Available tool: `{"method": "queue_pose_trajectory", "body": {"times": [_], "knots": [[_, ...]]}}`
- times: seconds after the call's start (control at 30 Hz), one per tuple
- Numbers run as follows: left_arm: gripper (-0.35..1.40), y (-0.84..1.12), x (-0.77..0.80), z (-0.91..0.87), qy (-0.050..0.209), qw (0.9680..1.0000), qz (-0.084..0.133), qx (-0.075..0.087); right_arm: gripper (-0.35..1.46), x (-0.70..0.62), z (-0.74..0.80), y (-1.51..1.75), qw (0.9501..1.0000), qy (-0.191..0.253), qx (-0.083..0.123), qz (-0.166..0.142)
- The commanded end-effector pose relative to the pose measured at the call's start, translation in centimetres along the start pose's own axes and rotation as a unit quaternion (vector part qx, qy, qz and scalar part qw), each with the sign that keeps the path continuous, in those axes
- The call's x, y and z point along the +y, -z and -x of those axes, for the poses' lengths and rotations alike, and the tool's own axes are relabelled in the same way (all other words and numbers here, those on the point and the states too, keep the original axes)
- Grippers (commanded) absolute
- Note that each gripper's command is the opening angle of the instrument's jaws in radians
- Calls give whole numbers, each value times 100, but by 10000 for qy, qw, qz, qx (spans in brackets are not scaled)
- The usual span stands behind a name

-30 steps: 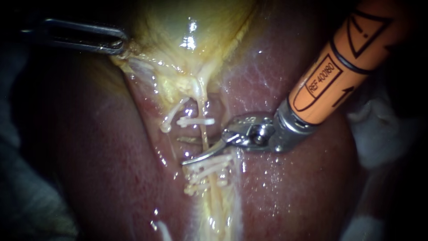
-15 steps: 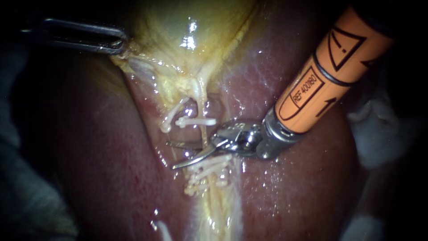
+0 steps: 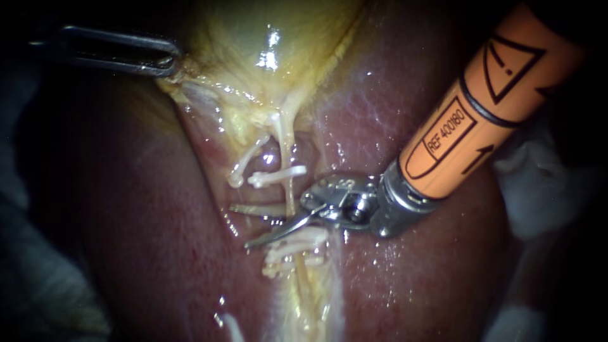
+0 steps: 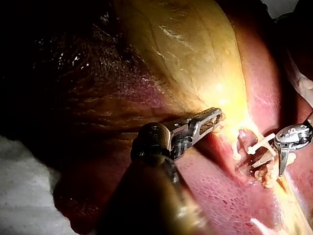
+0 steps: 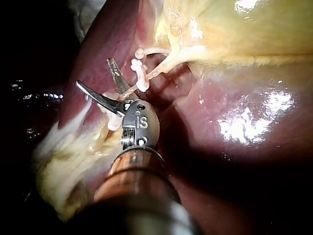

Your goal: Go to the cutting position right tube

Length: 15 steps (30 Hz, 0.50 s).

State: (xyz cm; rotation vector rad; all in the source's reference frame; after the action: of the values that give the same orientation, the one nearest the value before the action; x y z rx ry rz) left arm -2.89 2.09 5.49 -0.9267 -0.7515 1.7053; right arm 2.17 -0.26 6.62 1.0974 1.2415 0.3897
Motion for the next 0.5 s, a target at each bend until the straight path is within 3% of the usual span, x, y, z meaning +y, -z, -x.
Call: {"method": "queue_pose_trajectory", "body": {"times": [0.03,0.5], "knots": [[-35,0,0,0,-1,10000,3,-2,127,-1,-3,1,10000,19,8,-16],[-35,0,0,0,0,10000,4,-2,127,-3,-8,3,10000,37,37,-45]]}}
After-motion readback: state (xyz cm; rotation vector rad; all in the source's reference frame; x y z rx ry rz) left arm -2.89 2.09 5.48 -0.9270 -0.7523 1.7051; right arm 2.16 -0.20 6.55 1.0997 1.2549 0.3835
